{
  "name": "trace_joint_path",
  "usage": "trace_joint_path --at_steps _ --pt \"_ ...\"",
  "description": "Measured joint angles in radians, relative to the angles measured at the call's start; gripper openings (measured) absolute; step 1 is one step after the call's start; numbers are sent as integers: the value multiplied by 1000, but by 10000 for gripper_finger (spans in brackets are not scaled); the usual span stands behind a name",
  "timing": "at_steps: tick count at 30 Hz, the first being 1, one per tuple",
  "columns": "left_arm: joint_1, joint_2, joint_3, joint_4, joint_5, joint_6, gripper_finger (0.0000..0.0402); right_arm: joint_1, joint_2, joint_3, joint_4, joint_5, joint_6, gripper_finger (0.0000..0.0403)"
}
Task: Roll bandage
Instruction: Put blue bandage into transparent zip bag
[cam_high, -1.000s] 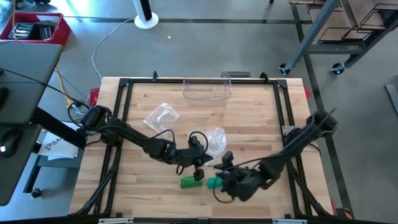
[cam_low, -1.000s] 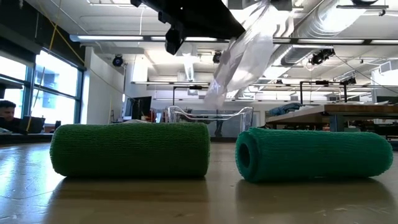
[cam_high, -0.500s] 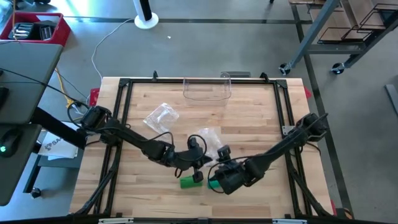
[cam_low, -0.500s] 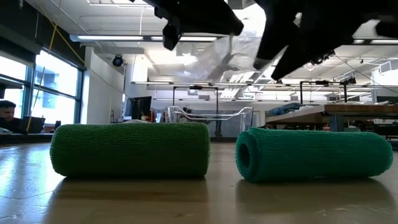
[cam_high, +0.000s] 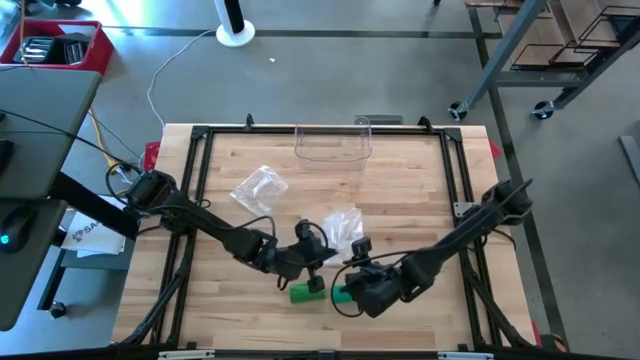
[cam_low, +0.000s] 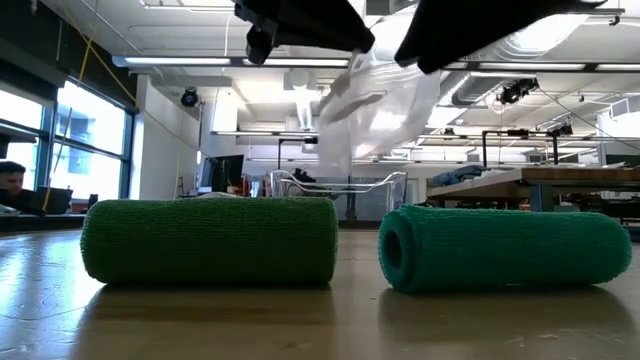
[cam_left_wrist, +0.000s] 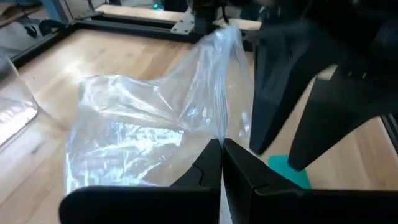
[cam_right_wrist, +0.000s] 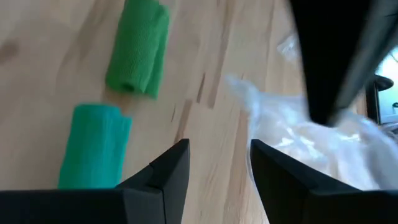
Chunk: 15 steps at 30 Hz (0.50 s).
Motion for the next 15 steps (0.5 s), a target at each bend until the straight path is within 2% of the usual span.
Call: trace_joint_path --at_steps 6,10,15 --pt "0 0 0 -32 3 -26 0 19 -24 -19 79 40 100 160" --pt "0 0 0 -97 3 -70 0 68 -27 -105 222 89 129 160" --pt "0 0 0 -225 10 -166 0 135 -79 -232 320 102 282 160"
